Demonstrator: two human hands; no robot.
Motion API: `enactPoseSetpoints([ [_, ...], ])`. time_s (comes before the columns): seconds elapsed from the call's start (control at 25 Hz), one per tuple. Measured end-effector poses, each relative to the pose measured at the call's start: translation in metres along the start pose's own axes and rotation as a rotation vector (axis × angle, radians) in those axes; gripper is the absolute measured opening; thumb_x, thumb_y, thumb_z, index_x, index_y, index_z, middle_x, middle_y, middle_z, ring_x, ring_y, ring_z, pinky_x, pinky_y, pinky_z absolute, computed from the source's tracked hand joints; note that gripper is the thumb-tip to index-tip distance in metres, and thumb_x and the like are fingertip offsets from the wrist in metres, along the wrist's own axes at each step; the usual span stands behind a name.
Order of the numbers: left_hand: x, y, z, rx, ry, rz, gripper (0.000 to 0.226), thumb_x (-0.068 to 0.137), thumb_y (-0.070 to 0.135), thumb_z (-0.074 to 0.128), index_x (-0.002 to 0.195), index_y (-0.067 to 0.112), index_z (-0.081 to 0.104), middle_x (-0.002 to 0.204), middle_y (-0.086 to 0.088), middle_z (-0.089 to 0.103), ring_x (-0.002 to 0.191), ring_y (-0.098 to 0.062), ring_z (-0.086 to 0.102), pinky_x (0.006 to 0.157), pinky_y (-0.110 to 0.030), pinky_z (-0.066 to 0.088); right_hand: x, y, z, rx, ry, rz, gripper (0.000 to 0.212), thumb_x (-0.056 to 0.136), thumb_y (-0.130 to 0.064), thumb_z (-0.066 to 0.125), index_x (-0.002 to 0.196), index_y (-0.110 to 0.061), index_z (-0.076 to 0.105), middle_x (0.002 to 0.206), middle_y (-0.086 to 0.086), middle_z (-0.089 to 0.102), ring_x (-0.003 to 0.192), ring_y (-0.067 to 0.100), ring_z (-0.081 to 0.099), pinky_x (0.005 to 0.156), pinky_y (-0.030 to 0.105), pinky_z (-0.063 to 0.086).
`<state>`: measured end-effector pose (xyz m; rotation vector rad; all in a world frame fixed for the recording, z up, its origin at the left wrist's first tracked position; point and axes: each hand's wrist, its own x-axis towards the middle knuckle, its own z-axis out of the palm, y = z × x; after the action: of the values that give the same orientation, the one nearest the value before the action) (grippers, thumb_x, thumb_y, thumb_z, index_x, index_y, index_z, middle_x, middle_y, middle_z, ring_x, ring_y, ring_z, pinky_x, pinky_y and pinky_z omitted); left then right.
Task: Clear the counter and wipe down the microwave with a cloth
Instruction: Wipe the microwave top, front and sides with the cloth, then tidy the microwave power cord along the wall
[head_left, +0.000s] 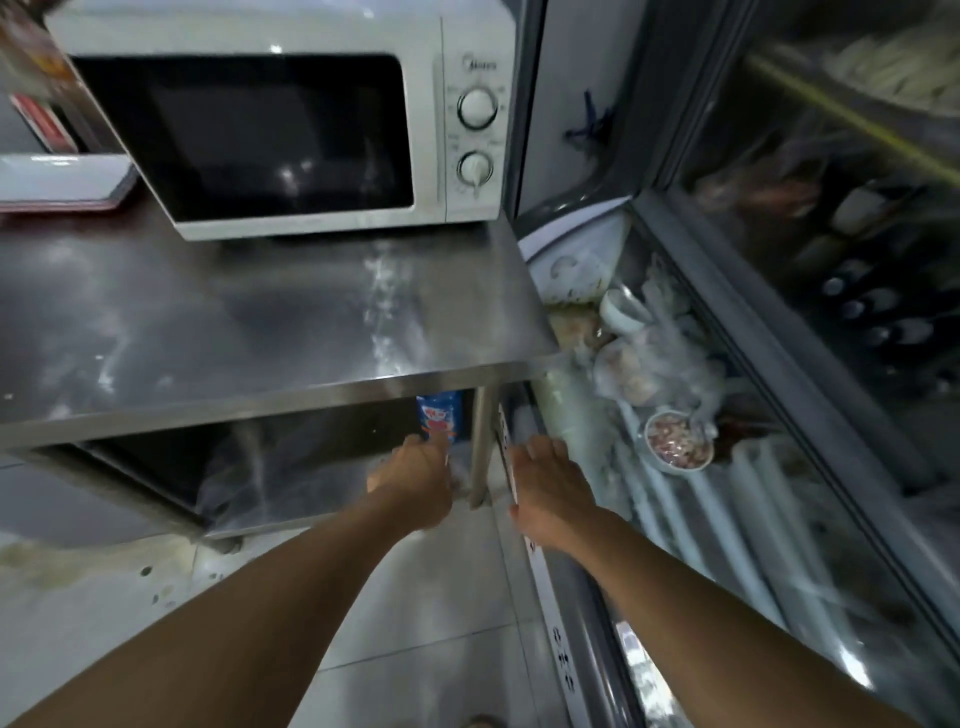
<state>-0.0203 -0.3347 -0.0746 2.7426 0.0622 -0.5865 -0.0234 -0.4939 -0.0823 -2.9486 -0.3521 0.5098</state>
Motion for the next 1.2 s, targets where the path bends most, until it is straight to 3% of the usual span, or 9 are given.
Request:
enactPoseSetpoints([
  [0.12, -0.014, 0.032, -0.04, 0.042, 0.021, 0.055, 0.053, 0.082, 0.022, 0.064, 0.129, 0.018, 0.04, 0.125, -0.009, 0.049, 0.114, -0.026, 0.053, 0.095, -0.039, 0.047, -0.019, 0.009, -0.052, 0.017, 0.053, 0.013, 0.054, 0.084, -0.022, 0.063, 0.13, -0.011, 0.037, 0.137, 0.014, 0.033, 0.125, 0.031, 0.031, 0.097, 0.04, 0.039],
  [0.36, -0.035, 0.077, -0.111, 0.113, 0.123, 0.115, 0.051, 0.082, 0.02, 0.061, 0.127, 0.018, 0.038, 0.128, -0.011, 0.048, 0.118, -0.031, 0.049, 0.095, -0.043, 0.047, -0.043, 0.029, -0.131, 0.032, 0.139, 0.058, 0.065, 0.083, -0.025, 0.065, 0.137, -0.013, 0.031, 0.141, 0.014, 0.028, 0.131, 0.033, 0.026, 0.106, 0.041, 0.034],
  [0.64, -0.05, 0.116, -0.175, 0.097, 0.223, 0.151, 0.06, 0.082, 0.025, 0.065, 0.134, 0.021, 0.035, 0.134, -0.009, 0.046, 0.12, -0.028, 0.049, 0.096, -0.042, 0.046, -0.058, 0.052, -0.213, 0.048, 0.277, 0.068, 0.072, 0.081, -0.028, 0.066, 0.14, -0.012, 0.028, 0.14, 0.013, 0.028, 0.13, 0.033, 0.026, 0.105, 0.039, 0.035],
  [1.2, -0.031, 0.146, -0.272, 0.149, 0.418, 0.203, 0.057, 0.083, 0.026, 0.063, 0.132, 0.017, 0.036, 0.131, -0.009, 0.046, 0.12, -0.03, 0.048, 0.097, -0.046, 0.044, -0.012, 0.058, -0.297, 0.071, 0.405, 0.036, 0.071, 0.084, -0.025, 0.062, 0.143, -0.015, 0.024, 0.143, 0.011, 0.024, 0.132, 0.03, 0.023, 0.107, 0.037, 0.033],
])
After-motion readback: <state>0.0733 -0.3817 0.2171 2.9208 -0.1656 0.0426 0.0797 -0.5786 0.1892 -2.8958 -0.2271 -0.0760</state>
